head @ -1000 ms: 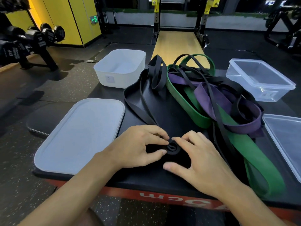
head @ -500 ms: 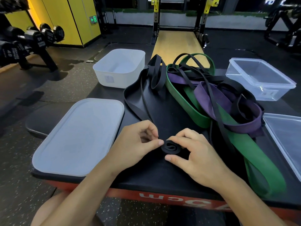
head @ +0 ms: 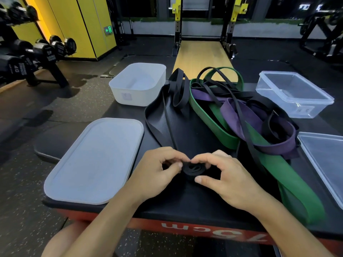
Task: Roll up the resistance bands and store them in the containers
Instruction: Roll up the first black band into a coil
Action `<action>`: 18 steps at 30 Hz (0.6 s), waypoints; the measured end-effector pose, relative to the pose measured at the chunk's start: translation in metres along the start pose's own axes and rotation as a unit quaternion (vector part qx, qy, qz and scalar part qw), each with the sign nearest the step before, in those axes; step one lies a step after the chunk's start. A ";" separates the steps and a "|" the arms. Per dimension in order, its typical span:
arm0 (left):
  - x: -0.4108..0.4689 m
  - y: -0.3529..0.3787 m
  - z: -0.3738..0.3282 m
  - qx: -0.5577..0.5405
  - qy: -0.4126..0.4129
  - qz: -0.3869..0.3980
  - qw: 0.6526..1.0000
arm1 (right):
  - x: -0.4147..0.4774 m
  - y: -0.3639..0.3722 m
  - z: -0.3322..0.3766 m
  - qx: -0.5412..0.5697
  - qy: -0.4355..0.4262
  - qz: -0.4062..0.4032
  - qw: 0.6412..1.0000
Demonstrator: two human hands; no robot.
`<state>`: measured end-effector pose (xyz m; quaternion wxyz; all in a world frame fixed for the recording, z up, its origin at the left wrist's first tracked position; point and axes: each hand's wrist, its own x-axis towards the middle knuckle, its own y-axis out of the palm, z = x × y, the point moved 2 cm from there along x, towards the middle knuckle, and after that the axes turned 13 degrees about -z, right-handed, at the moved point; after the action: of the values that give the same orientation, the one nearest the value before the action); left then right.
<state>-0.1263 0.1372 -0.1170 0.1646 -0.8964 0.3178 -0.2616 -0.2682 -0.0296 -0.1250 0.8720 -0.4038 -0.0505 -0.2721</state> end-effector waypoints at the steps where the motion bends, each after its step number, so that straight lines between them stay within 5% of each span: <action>1: 0.000 0.000 -0.001 0.014 0.016 -0.001 1.000 | 0.000 0.000 0.000 -0.004 0.003 0.008 1.000; 8: 0.000 0.003 -0.004 0.049 0.058 0.003 0.997 | -0.002 0.001 0.006 0.044 0.014 0.019 0.999; 14: 0.000 0.000 -0.003 0.056 0.072 0.027 0.995 | -0.010 0.005 0.014 0.025 0.009 -0.109 0.994; 18: 0.002 0.000 -0.001 0.047 0.051 0.041 0.997 | -0.012 0.016 0.026 -0.038 0.022 -0.101 0.994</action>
<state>-0.1253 0.1360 -0.1155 0.2004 -0.8593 0.3497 -0.3149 -0.2661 0.0032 -0.1221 0.8249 -0.4233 -0.0611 -0.3696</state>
